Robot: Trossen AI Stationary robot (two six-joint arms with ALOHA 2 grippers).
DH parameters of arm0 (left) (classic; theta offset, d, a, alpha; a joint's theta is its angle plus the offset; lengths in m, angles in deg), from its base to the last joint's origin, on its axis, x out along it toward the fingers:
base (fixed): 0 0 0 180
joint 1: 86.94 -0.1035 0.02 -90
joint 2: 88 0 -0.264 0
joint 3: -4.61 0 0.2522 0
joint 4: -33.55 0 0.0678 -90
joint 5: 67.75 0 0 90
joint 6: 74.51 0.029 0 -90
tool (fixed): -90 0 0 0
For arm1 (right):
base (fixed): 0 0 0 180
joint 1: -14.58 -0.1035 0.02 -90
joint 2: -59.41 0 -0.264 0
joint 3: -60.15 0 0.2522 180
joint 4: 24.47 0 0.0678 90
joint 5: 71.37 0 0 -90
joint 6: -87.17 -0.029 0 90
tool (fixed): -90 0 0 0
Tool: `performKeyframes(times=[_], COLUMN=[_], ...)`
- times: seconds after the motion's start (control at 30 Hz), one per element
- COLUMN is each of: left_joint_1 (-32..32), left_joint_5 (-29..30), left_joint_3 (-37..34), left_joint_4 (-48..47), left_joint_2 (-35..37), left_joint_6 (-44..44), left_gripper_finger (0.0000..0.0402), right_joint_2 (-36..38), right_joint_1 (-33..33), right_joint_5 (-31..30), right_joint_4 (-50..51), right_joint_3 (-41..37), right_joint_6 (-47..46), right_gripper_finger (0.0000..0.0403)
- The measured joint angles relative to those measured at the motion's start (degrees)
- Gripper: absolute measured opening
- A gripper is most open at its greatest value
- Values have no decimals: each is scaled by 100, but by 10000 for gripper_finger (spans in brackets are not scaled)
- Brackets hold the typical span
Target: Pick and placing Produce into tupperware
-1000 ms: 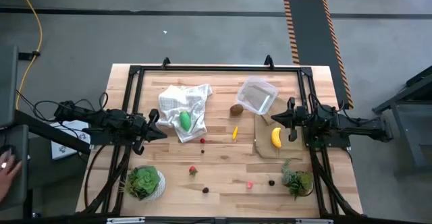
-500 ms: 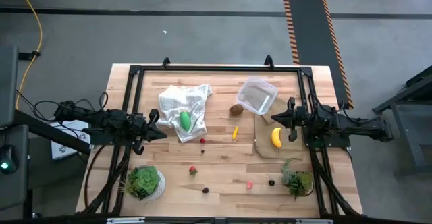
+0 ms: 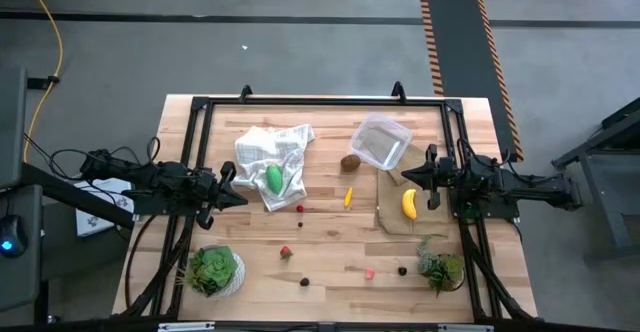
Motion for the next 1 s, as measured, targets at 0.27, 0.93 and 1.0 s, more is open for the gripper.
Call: performKeyframes(times=[0.27, 0.93, 1.0], left_joint_1=[0, 0, 0], left_joint_5=[0, -2, -2], left_joint_3=[-1, -1, -1], left_joint_4=[0, 2, 2], left_joint_2=[1, 1, 0], left_joint_6=[-2, -4491, -5079], left_gripper_finger=[3, 3, 3], right_joint_2=[1, 1, 1], right_joint_1=[0, -1, 0], right_joint_5=[-2, 0, -2], right_joint_4=[0, 0, 0], right_joint_3=[1, -1, 0], right_joint_6=[0, 0, 0], right_gripper_finger=[0, 0, 0])
